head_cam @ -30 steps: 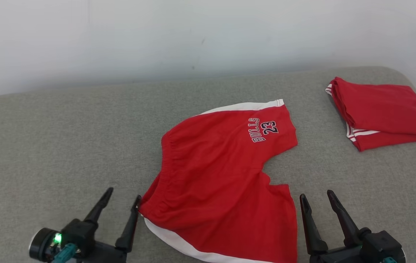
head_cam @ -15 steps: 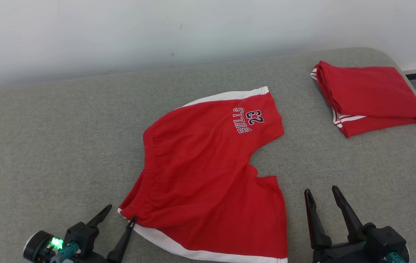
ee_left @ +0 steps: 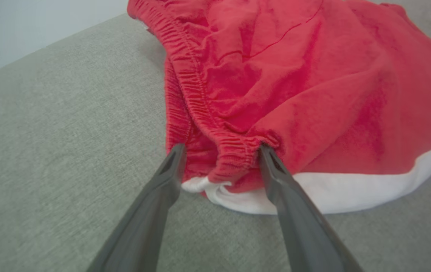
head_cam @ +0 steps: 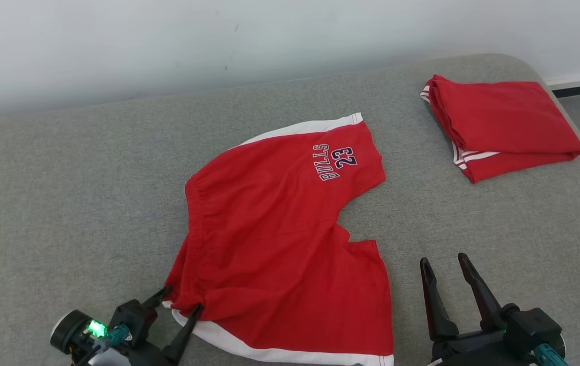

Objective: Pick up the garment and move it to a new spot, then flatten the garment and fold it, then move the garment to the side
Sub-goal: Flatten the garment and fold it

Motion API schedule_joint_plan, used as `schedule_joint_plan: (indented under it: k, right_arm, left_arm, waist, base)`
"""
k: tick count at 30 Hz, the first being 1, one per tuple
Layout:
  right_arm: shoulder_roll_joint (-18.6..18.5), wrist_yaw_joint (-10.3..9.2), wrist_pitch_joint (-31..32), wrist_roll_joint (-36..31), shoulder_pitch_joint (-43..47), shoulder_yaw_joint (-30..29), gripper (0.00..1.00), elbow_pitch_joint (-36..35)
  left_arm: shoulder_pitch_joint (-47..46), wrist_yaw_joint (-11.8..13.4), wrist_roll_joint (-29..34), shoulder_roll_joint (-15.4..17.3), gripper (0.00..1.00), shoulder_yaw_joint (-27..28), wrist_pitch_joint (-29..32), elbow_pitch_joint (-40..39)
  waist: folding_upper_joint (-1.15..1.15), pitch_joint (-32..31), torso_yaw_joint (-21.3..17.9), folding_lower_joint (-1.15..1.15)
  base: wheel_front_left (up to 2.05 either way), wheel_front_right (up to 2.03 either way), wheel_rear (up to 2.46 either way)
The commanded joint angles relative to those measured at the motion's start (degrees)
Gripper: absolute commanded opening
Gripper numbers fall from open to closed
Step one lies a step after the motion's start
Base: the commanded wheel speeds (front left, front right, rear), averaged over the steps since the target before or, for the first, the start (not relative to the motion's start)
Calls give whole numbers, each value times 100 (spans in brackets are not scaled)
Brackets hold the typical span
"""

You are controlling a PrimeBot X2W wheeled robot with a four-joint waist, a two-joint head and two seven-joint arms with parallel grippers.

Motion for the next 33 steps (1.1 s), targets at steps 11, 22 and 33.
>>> schedule_joint_plan:
  k: [11,22,33]
  right_arm:
    - [11,-17,1,54,179,-116,100,-12]
    - [-2,-17,1,123,325,-174,100,147]
    - [-19,-17,1,128,261,-158,100,301]
  left_arm:
    - [-168,20,-415,-37,0,4,0,-30]
    - [943,391,-711,184,0,389,57,-1320]
    - [1697,817,-998,273,0,510,214,-2135]
  waist:
    - [0,-197,212,0]
    - [0,-547,944,0]
    - [0,-462,1026,0]
  base:
    - [0,0,0]
    - [0,0,0]
    - [0,0,0]
